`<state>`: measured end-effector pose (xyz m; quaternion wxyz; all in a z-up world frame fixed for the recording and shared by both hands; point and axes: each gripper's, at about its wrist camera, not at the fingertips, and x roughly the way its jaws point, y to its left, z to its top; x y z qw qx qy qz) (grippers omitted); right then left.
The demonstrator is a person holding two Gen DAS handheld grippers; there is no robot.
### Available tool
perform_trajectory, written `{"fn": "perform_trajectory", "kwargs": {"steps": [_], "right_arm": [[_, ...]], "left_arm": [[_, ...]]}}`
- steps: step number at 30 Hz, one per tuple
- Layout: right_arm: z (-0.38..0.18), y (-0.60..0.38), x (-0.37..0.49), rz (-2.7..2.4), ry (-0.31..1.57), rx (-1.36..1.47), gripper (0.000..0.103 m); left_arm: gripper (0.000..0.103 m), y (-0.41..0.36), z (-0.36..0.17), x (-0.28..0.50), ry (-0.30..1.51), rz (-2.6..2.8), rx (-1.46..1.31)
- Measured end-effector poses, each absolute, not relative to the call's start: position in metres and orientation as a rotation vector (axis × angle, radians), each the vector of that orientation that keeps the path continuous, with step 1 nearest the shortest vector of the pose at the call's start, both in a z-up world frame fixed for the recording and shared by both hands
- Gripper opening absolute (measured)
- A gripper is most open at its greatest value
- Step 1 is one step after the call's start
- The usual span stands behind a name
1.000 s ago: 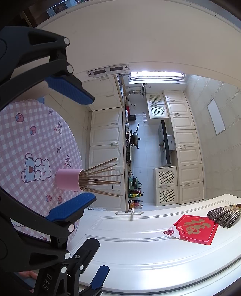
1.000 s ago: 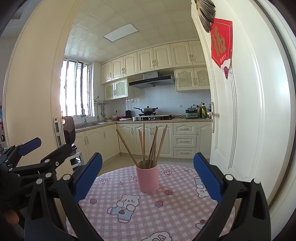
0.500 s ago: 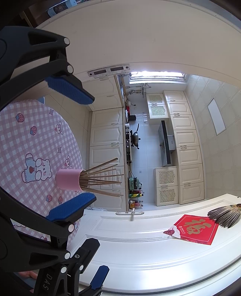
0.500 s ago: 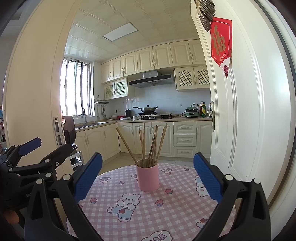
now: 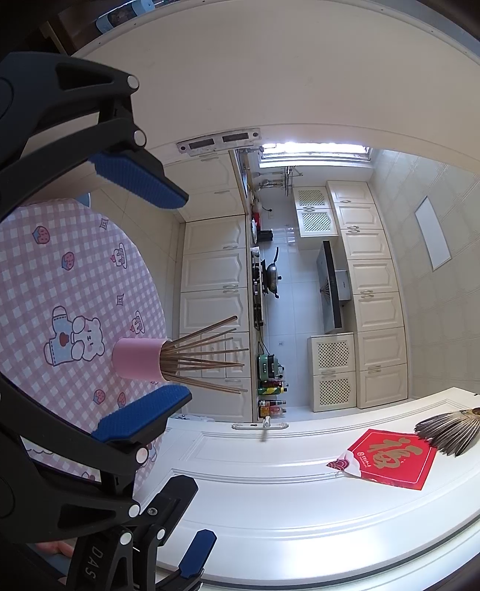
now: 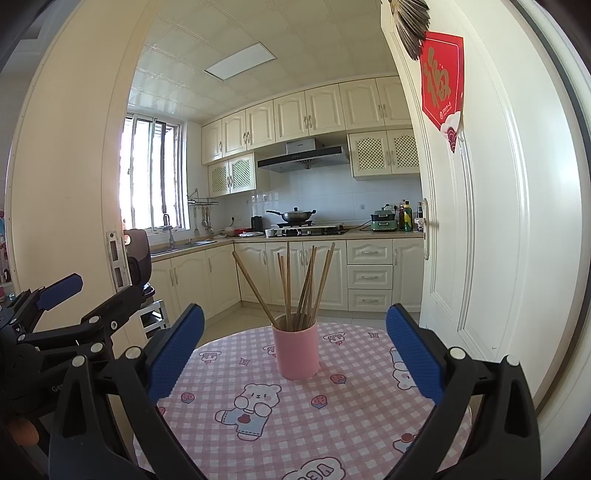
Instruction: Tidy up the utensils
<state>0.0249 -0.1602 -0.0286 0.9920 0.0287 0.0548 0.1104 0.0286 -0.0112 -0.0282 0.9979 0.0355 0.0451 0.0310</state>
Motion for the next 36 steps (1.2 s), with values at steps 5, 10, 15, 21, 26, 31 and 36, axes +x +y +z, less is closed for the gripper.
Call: {"fn": "perform_trajectory", "kwargs": {"steps": [5, 10, 15, 21, 26, 31, 36], "right_arm": [[-0.029, -0.161, 0.025, 0.222, 0.111, 0.058, 0.095], [-0.03, -0.16, 0.025, 0.222, 0.111, 0.059, 0.095], [-0.03, -0.159, 0.025, 0.222, 0.113, 0.058, 0.095], [-0.033, -0.158, 0.026, 0.222, 0.119, 0.058, 0.095], [-0.033, -0.157, 0.033, 0.226, 0.128, 0.057, 0.095], [-0.034, -0.157, 0.039, 0.229, 0.133, 0.058, 0.095], [-0.035, -0.158, 0.045, 0.232, 0.139, 0.062, 0.095]], "left_arm": [[0.094, -0.01, -0.029, 0.029, 0.092, 0.062, 0.071], [0.094, -0.01, -0.03, 0.029, 0.092, 0.062, 0.07], [0.094, -0.009, -0.031, 0.03, 0.096, 0.061, 0.069], [0.094, -0.009, -0.032, 0.033, 0.099, 0.063, 0.071], [0.094, -0.009, -0.035, 0.039, 0.108, 0.066, 0.071], [0.094, -0.008, -0.036, 0.043, 0.114, 0.067, 0.07], [0.094, -0.009, -0.036, 0.047, 0.117, 0.069, 0.073]]}}
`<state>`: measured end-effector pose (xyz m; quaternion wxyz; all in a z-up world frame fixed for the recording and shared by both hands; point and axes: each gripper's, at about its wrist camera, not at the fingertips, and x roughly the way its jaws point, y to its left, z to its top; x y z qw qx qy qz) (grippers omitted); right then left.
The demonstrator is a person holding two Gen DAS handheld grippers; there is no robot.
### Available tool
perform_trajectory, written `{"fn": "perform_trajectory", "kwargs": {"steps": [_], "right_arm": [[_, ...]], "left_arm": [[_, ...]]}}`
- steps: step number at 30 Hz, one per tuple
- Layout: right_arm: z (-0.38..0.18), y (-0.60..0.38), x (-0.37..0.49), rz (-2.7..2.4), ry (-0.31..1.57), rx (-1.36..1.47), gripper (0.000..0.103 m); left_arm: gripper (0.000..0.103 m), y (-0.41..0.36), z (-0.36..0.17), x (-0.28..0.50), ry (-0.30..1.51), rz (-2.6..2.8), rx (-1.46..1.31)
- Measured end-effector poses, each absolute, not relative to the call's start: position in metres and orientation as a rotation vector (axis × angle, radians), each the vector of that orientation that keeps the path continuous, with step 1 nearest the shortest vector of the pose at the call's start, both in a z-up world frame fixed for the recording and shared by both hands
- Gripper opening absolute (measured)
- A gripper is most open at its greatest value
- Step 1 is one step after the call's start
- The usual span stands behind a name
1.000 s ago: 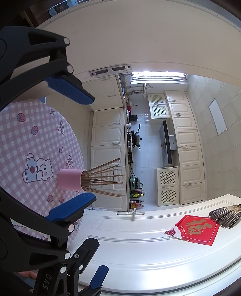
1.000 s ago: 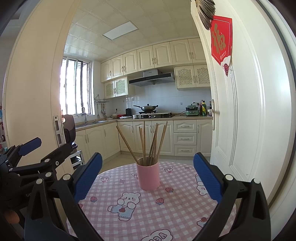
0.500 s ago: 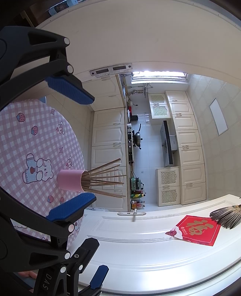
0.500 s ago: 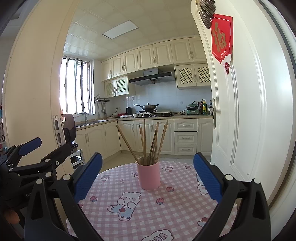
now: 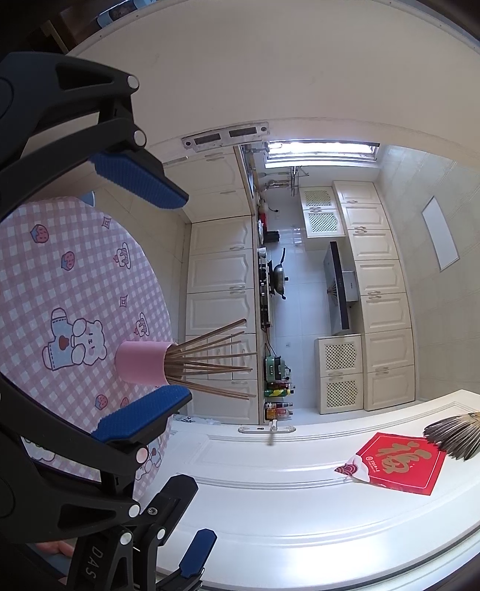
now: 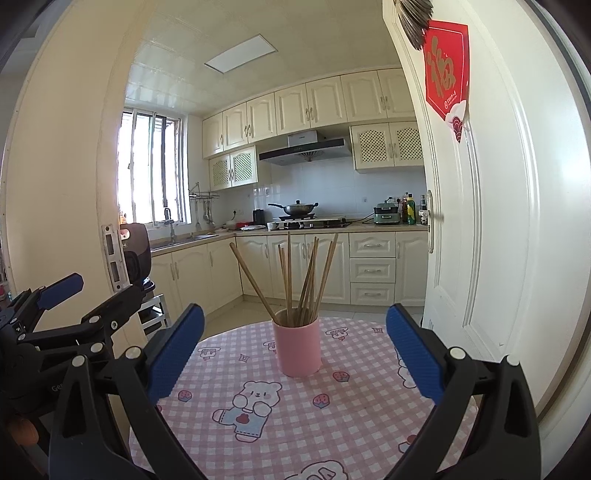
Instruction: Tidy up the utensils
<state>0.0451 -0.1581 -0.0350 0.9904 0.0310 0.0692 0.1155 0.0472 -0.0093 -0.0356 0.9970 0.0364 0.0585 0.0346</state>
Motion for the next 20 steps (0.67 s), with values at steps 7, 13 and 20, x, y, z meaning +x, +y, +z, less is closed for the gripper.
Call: {"fn": "perform_trajectory", "kwargs": {"steps": [7, 13, 20], "right_arm": [[-0.038, -0.161, 0.054, 0.234, 0.15, 0.071, 0.095], [-0.047, -0.161, 0.068, 0.241, 0.184, 0.083, 0.095], [-0.059, -0.16, 0.087, 0.244, 0.233, 0.084, 0.095]], "left_arm": [[0.094, -0.01, -0.037, 0.057, 0.124, 0.072, 0.082], [0.094, -0.011, -0.045, 0.071, 0.155, 0.073, 0.087], [0.094, -0.007, -0.058, 0.092, 0.22, 0.051, 0.073]]}}
